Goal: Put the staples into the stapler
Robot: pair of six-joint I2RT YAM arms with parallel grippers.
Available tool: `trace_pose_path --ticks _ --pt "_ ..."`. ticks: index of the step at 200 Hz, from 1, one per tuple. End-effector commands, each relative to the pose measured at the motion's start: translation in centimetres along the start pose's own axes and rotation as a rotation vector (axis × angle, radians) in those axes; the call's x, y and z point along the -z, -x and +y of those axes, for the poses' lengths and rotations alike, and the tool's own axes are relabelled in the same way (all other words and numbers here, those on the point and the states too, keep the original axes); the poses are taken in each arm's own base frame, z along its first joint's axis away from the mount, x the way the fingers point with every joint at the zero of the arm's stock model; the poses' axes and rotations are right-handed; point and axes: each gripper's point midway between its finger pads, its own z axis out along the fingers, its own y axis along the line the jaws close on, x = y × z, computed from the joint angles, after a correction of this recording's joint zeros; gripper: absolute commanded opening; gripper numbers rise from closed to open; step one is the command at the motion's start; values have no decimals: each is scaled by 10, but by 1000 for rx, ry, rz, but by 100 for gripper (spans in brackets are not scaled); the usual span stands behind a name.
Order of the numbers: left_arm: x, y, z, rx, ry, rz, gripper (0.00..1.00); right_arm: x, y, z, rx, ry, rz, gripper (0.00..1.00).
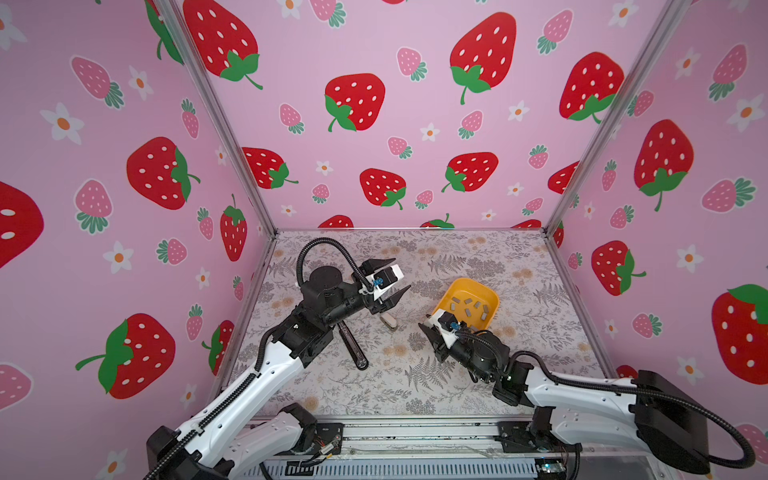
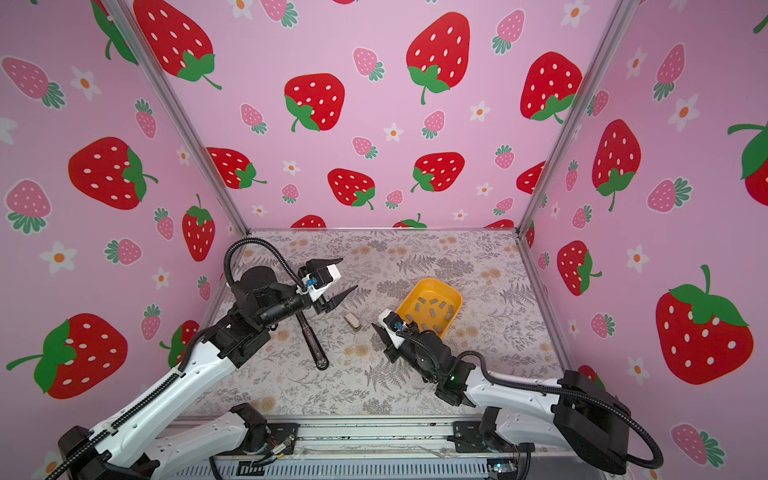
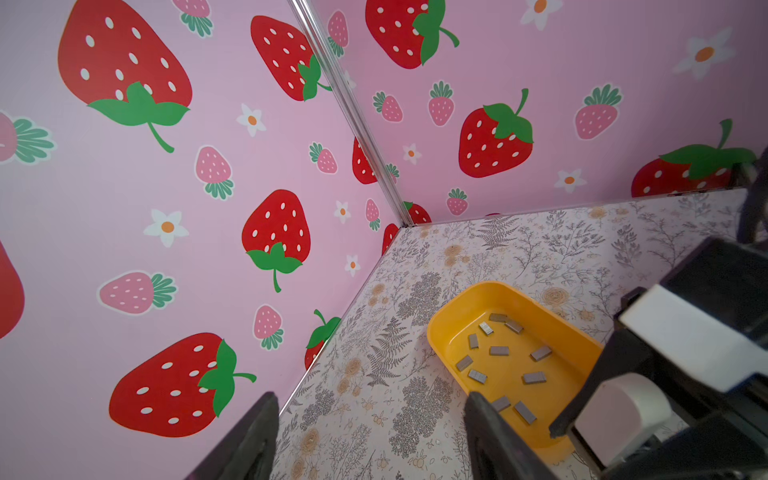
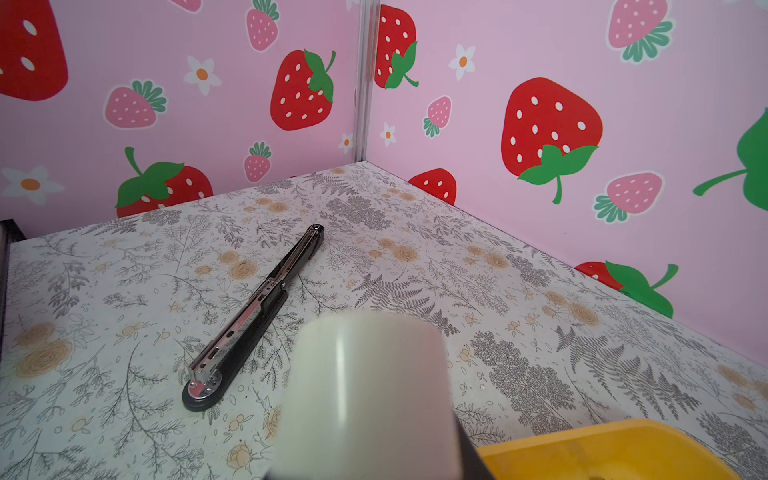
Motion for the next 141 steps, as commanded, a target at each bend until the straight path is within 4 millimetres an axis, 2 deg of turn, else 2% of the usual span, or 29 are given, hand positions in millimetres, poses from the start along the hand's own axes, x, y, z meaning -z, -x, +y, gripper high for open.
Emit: trace_pose_path --ticks 1,48,67,88,106,111,116,141 --pt "2 9 13 7 50 -21 72 -1 13 -17 -62 -84 -25 15" --pt "3 8 16 17 67 -15 72 -3 15 -30 -136 -145 -7 7" --pt "5 8 32 68 149 8 73 -4 15 -36 -181 -181 9 3" --pt "20 6 79 273 410 34 80 -9 19 -41 -275 -222 61 0" --pt "46 -7 109 562 627 56 87 -20 15 -30 -318 -180 139 0" --pt "52 -10 112 633 660 61 91 -23 13 -26 -321 -167 161 0" --pt "57 -16 112 697 687 72 100 -27 9 -22 -324 -161 189 0" --pt "74 -48 95 860 733 103 99 -45 -11 -7 -311 -168 303 0"
